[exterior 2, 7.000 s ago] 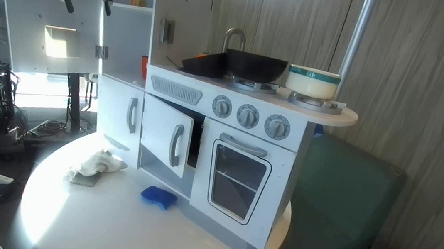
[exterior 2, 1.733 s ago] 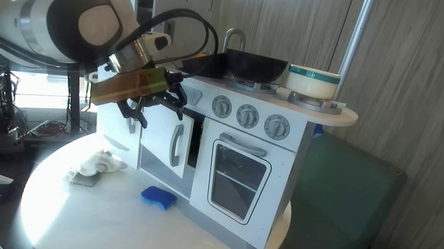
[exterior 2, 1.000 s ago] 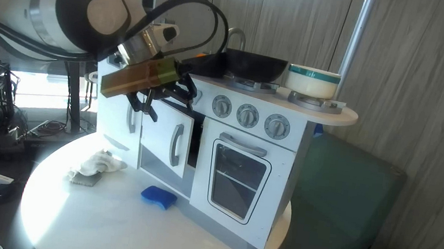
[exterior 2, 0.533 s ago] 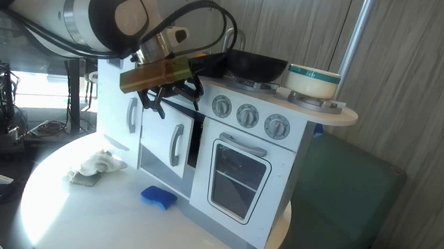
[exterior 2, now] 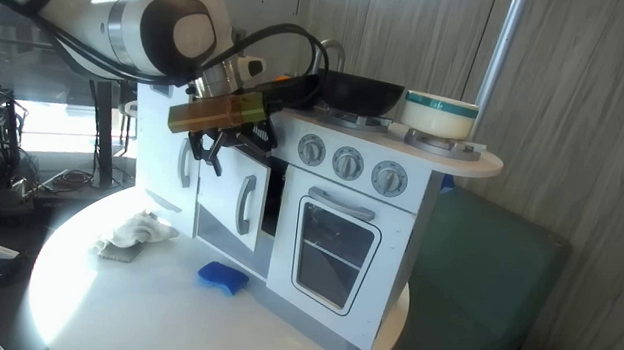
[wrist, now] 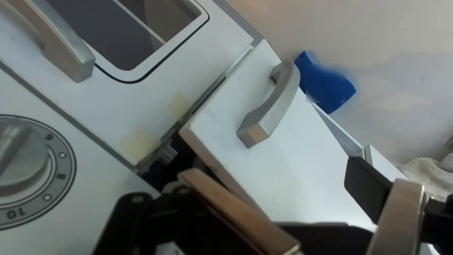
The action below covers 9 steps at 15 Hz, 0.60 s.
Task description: Open the upper cabinet door then open the middle cabinet door and remove the black bowl from the cabinet, place the bowl in the sink.
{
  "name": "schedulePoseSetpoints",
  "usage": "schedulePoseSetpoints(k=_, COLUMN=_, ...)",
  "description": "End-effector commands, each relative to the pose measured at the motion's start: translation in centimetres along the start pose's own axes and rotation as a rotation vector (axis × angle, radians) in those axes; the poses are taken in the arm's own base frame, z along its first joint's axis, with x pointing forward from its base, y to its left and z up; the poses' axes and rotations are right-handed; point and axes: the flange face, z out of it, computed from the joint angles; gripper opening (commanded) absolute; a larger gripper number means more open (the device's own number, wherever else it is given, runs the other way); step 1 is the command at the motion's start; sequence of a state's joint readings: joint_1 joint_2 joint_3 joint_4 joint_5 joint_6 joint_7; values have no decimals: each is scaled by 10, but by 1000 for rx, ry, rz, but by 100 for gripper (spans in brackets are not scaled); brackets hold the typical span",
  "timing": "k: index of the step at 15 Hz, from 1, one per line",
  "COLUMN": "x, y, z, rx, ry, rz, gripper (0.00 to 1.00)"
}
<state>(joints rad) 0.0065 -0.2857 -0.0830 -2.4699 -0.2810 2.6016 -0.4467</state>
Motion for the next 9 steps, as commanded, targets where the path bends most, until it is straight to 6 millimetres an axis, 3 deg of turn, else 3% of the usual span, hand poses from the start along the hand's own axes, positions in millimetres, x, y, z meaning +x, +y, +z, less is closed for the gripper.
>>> schedulePoseSetpoints(k=1, x=0, y=-15, z=-19, rx=55, ry=-29, rz=4, gripper=100)
schedulePoseSetpoints(k=9, x=5, y=-76, z=-50, rx=156, ry=-133, rz=-71, gripper=100)
